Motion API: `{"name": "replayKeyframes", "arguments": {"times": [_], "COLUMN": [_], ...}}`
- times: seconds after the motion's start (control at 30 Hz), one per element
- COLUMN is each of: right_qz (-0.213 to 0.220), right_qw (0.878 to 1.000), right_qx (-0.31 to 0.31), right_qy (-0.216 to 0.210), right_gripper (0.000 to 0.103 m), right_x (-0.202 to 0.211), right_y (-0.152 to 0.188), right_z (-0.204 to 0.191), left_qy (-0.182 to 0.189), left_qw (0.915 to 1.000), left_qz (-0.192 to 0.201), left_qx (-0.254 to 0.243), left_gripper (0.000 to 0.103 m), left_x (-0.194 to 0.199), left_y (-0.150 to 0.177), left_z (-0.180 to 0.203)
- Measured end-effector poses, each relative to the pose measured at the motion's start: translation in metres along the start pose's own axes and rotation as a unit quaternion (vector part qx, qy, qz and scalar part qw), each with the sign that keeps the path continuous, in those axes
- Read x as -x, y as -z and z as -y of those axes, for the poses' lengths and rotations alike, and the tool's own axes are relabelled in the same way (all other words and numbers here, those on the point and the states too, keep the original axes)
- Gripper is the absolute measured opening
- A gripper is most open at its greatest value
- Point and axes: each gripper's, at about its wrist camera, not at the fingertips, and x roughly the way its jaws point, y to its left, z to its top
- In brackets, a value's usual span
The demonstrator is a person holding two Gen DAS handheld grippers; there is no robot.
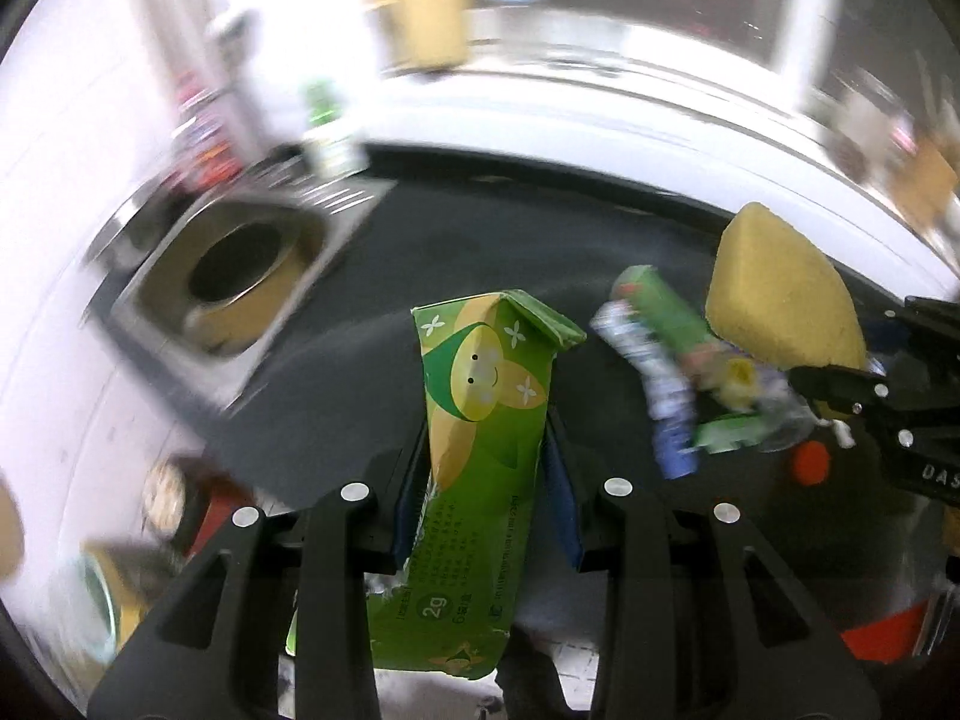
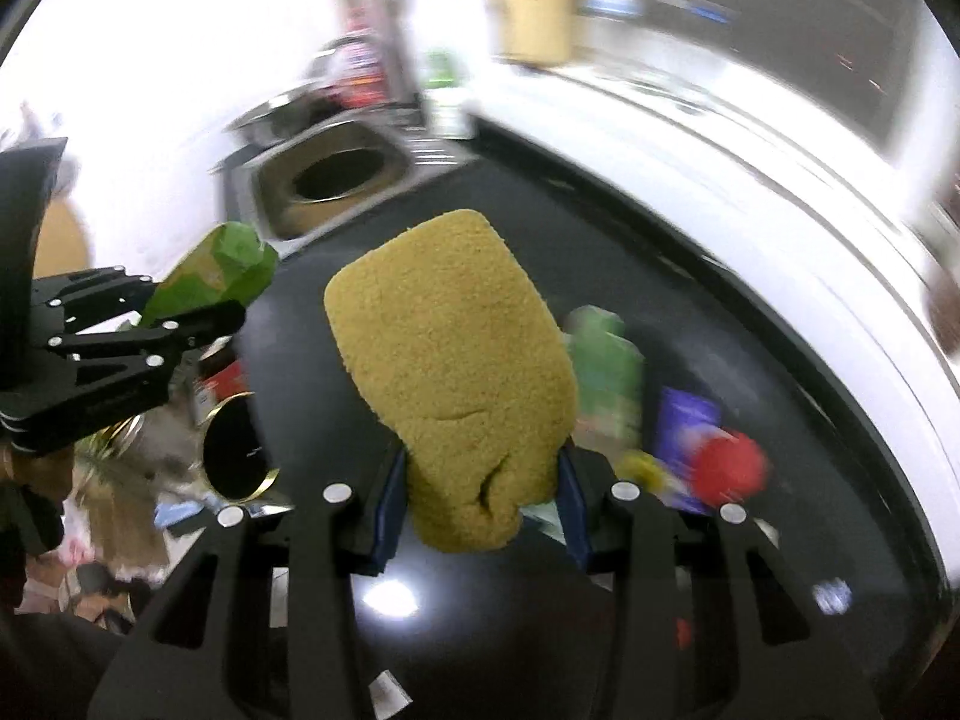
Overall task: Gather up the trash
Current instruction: 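Carry wrapper and sponge to the black bin and open both tools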
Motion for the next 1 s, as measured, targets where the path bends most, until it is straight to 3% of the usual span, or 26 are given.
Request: {"name": "replayKeyframes", "arguments": {"times": [0.1, 0.2, 0.4, 0.53, 0.67, 0.83, 0.93, 1.0], "right_qz": [-0.007, -0.022, -0.071, -0.117, -0.168, -0.203, -0.212, -0.218], "right_qw": [0.998, 0.991, 0.97, 0.96, 0.955, 0.95, 0.949, 0.949], "right_qx": [0.051, 0.099, 0.167, 0.181, 0.163, 0.167, 0.163, 0.16], "right_qy": [-0.043, -0.09, -0.16, -0.177, -0.18, -0.169, -0.166, -0.164], "right_gripper": [0.042, 0.042, 0.042, 0.043, 0.045, 0.045, 0.047, 0.063], "right_x": [-0.024, -0.052, -0.118, -0.176, -0.232, -0.286, -0.305, -0.318], "right_y": [-0.022, -0.036, -0.038, -0.027, -0.016, -0.005, -0.008, -0.009], "right_z": [-0.062, -0.134, -0.264, -0.334, -0.368, -0.393, -0.4, -0.406], "left_qy": [-0.035, -0.076, -0.129, -0.131, -0.125, -0.088, -0.086, -0.082], "left_qw": [0.998, 0.9902, 0.9573, 0.9404, 0.9336, 0.9254, 0.9281, 0.9328], "left_qz": [-0.009, -0.025, -0.07, -0.086, -0.08, -0.085, -0.098, -0.094], "left_qx": [0.051, 0.114, 0.249, 0.302, 0.326, 0.359, 0.349, 0.338], "left_gripper": [0.036, 0.036, 0.036, 0.036, 0.036, 0.037, 0.038, 0.045], "left_x": [0.007, 0.012, 0.011, -0.01, -0.047, -0.092, -0.111, -0.12], "left_y": [0.029, 0.072, 0.184, 0.234, 0.265, 0.291, 0.296, 0.298], "left_z": [-0.054, -0.117, -0.232, -0.278, -0.306, -0.328, -0.33, -0.331]}}
